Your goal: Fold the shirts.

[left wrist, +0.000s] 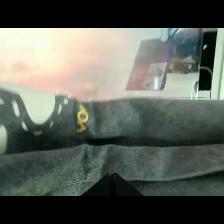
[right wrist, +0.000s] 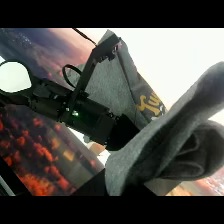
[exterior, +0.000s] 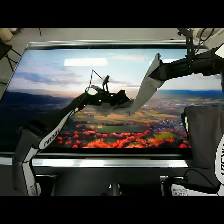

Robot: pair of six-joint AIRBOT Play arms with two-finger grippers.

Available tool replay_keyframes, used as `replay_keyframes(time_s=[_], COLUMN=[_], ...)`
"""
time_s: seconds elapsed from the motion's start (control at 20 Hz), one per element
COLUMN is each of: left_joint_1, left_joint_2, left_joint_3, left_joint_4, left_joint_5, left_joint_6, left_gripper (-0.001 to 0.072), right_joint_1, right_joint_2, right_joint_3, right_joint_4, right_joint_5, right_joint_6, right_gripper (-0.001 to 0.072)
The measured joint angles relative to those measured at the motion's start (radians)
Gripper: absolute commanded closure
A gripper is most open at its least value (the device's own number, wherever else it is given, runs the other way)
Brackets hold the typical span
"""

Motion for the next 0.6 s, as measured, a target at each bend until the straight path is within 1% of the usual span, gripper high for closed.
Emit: replay_keyframes(time_s=[0.1,0.25,0.4,0.45,0.5,0.55,0.6], left_joint_1=[0.061,0.203,0.36,0.403,0.442,0.475,0.503], left_joint_2=[0.071,0.229,0.396,0.444,0.489,0.522,0.552], left_joint_3=[0.0,0.0,0.0,0.0,0.0,0.0,0.0], left_joint_4=[0.072,0.28,0.469,0.505,0.536,0.562,0.587], left_joint_5=[-0.003,-0.012,-0.024,-0.037,-0.05,-0.058,-0.066], left_joint_6=[0.007,-0.047,-0.108,-0.116,-0.125,-0.132,-0.137], left_gripper=[0.0689,0.0689,0.0688,0.0688,0.0688,0.0688,0.0688], right_joint_1=[0.043,0.142,0.26,0.301,0.341,0.375,0.405], right_joint_2=[-0.012,-0.072,-0.178,-0.224,-0.27,-0.314,-0.359], right_joint_3=[0.0,0.0,0.0,0.0,0.0,0.0,0.0], right_joint_4=[0.005,0.014,0.087,0.121,0.16,0.196,0.237], right_joint_5=[-0.045,-0.161,-0.293,-0.339,-0.382,-0.418,-0.453], right_joint_6=[0.0,0.0,-0.003,-0.011,-0.021,-0.029,-0.037], right_gripper=[0.0691,0.0691,0.0689,0.0688,0.0659,0.049,0.0192])
